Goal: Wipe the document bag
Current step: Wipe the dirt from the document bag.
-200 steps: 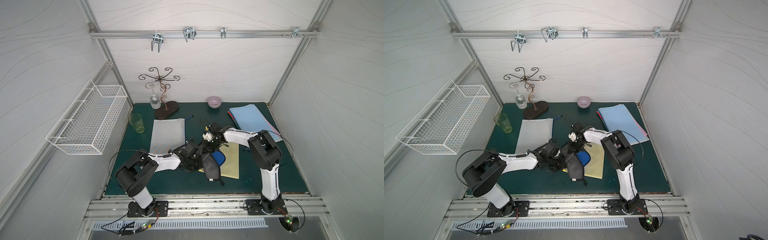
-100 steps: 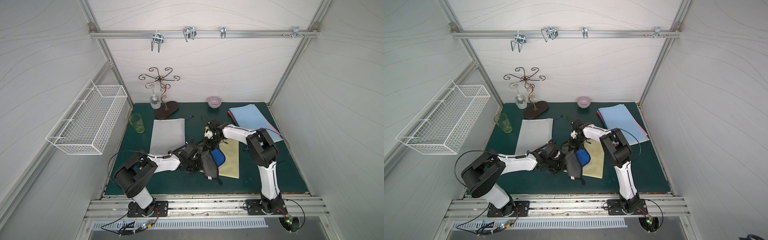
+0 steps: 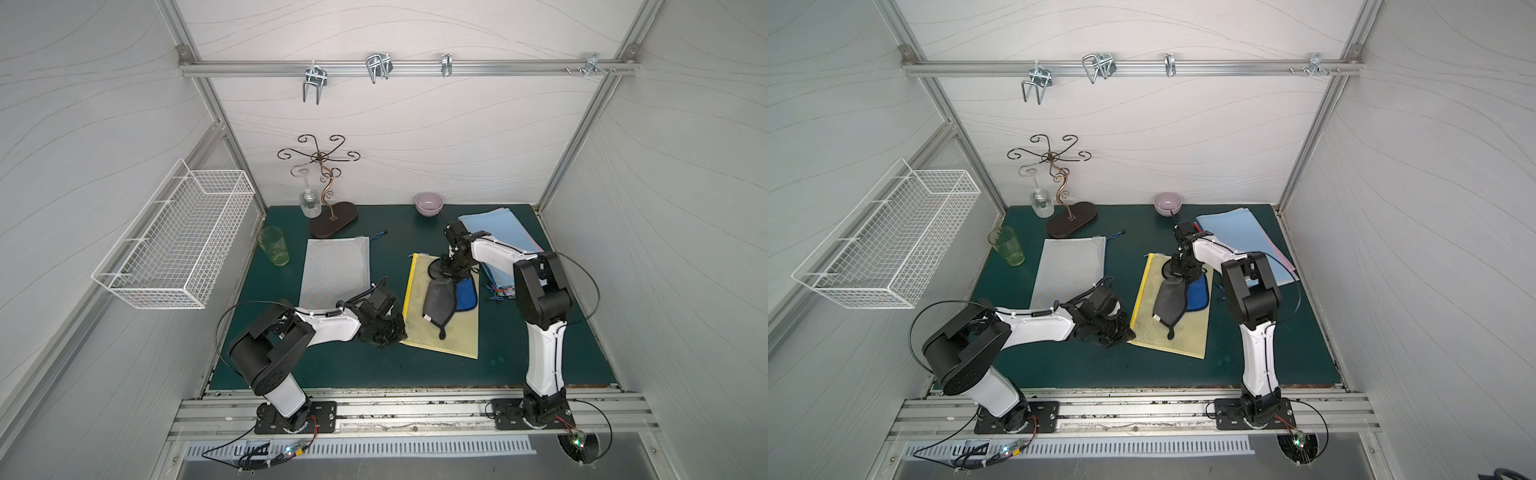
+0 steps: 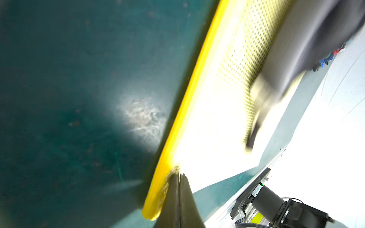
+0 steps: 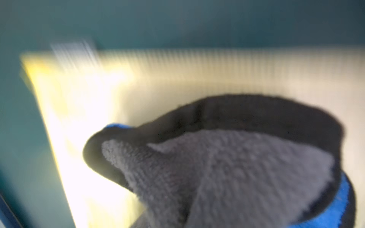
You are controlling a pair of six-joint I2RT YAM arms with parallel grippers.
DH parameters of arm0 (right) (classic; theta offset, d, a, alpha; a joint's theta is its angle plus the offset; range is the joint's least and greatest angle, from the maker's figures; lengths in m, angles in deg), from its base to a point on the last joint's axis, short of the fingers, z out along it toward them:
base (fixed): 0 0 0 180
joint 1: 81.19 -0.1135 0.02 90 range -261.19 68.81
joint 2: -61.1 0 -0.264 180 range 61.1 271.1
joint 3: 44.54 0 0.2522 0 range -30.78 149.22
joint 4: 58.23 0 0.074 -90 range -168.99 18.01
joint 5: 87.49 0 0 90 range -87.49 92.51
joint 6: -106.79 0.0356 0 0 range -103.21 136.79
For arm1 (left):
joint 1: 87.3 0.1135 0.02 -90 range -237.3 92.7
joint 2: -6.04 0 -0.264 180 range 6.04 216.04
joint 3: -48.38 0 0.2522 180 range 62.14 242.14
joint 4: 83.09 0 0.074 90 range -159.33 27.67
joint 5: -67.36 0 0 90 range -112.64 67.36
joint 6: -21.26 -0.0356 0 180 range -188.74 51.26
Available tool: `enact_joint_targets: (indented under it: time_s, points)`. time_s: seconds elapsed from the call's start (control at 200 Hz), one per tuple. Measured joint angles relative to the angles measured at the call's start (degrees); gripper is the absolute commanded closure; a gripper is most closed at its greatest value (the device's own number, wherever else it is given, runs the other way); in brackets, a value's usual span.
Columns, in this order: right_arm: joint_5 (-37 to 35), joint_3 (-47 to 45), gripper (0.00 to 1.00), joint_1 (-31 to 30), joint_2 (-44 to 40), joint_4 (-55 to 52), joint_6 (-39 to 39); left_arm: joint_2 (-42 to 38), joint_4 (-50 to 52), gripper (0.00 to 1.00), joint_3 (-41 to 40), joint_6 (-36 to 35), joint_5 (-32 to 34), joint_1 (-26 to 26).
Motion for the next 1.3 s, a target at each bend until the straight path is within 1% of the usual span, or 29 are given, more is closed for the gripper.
enact_joint_targets:
  time_s: [0.07, 0.15, 0.205, 0.28, 0.36, 0.455, 0.525, 0.61, 0.705, 0.815, 0.931, 1.031, 1.171, 1.266, 1.301]
  points:
    - [-0.5, -9.9, 1.00, -3.1, -7.5, -1.4, 1.6, 0.0, 0.0, 1.00, 0.0, 0.0, 0.0, 0.0]
    - [-0.3, -18.7, 1.00, -6.6, -14.5, -2.7, 3.8, 0.0, 0.0, 1.00, 0.0, 0.0, 0.1, 0.0]
    - [-0.1, -22.9, 1.00, -8.2, -18.3, -3.6, 5.3, 0.0, 0.0, 1.00, 0.0, 0.0, 0.2, 0.0]
    - [-0.5, -26.4, 1.00, -8.0, -21.0, -3.8, 7.1, -0.1, -0.1, 1.00, -0.1, 0.0, 0.2, 0.0]
    - [0.1, -25.7, 1.00, -6.3, -19.7, -4.0, 7.7, -0.5, -0.2, 1.00, -0.5, 0.1, 0.9, 0.0]
    - [2.9, -20.8, 1.00, -3.8, -14.6, -5.8, 7.5, -2.0, -0.3, 1.00, -1.8, 0.7, 2.2, 0.1]
    - [5.6, -14.4, 1.00, -2.4, -9.1, -8.2, 6.8, -3.0, -0.6, 1.00, -2.8, 1.3, 2.8, 0.3]
    - [8.0, -3.5, 1.00, -1.7, -1.2, -10.1, 5.2, -3.9, -0.7, 1.00, -3.5, 1.8, 3.5, 0.5]
    - [11.3, 4.2, 1.00, -1.1, 4.2, -5.1, 3.5, -4.3, -0.7, 1.00, -3.8, 2.2, 4.3, 0.6]
    - [15.5, 6.1, 1.00, -0.3, 6.3, 1.9, 1.0, -4.9, -0.7, 1.00, -4.2, 2.5, 5.2, 0.8]
    - [16.7, 5.0, 1.00, -0.3, 5.9, 4.4, -1.6, -4.9, -0.7, 1.00, -4.3, 2.5, 5.4, 0.9]
    - [13.1, 1.4, 1.00, -2.2, 3.0, 4.6, -2.4, -4.8, -0.6, 1.00, -4.2, 2.4, 5.3, 0.9]
    - [7.6, -11.3, 1.00, -3.9, -7.0, 3.9, 0.6, -4.7, 0.0, 1.00, -3.8, 2.0, 5.4, 0.9]
    - [4.2, -20.0, 1.00, -1.9, -14.8, 1.2, 3.8, -4.6, 0.3, 1.00, -3.5, 1.5, 5.4, 0.9]
    - [3.1, -22.8, 0.98, -0.7, -17.9, 0.2, 5.2, -4.6, 0.3, 1.00, -3.5, 1.3, 5.4, 0.9]
